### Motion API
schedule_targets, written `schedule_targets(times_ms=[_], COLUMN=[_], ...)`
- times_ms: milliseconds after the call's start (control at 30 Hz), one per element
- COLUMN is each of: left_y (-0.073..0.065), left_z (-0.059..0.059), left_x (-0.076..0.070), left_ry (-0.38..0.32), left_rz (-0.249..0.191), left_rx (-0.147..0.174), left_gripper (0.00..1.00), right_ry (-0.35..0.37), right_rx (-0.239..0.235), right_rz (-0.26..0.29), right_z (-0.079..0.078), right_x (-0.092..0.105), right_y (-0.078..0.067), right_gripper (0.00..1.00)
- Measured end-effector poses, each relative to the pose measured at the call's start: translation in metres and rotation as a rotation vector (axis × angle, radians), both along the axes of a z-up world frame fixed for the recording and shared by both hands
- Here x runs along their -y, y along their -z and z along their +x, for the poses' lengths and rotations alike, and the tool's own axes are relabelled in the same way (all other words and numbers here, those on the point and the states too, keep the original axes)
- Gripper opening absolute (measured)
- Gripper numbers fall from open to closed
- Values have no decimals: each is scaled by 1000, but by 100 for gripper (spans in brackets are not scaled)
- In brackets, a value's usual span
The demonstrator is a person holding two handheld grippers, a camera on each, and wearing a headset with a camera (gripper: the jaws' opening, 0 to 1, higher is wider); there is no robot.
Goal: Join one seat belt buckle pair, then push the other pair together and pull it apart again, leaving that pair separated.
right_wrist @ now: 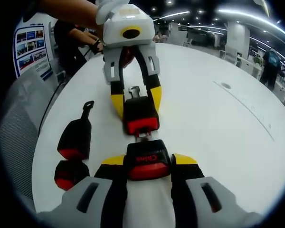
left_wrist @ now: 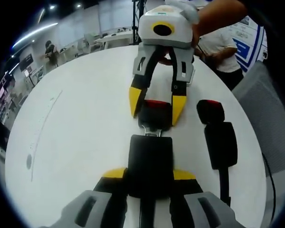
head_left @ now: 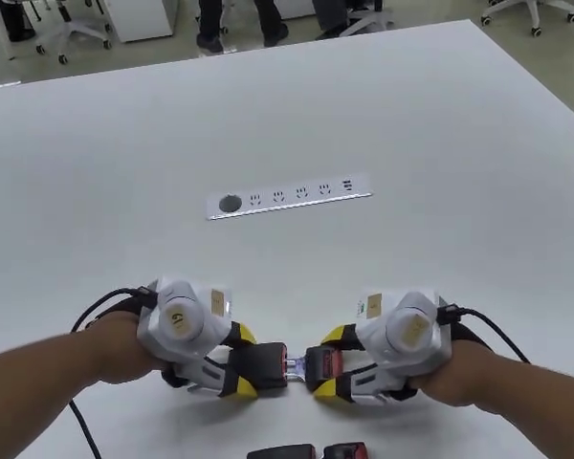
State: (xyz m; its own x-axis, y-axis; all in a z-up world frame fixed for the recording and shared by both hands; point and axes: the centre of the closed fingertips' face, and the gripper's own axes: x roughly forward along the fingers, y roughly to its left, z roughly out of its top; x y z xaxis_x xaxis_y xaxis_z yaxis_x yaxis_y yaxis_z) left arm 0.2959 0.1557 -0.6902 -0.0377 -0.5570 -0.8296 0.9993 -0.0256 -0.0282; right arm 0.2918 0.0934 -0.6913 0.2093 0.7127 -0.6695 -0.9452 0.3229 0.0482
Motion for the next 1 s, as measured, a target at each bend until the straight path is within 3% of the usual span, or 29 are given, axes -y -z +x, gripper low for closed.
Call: schedule_targets(times_ms=[800,1000], left_y=[3,2], left_z=[1,1], left_x=[-2,-1], left_ry=[71,81], left_rz=[44,51], left_rx=[13,14], left_gripper=[34,34], right_ry=[-21,-31], right_rx=[-5,-5], right_rz=[-18,-53], right_z=[2,0], right_x=[-19,-21], right_y=[1,2], right_gripper=[33,33])
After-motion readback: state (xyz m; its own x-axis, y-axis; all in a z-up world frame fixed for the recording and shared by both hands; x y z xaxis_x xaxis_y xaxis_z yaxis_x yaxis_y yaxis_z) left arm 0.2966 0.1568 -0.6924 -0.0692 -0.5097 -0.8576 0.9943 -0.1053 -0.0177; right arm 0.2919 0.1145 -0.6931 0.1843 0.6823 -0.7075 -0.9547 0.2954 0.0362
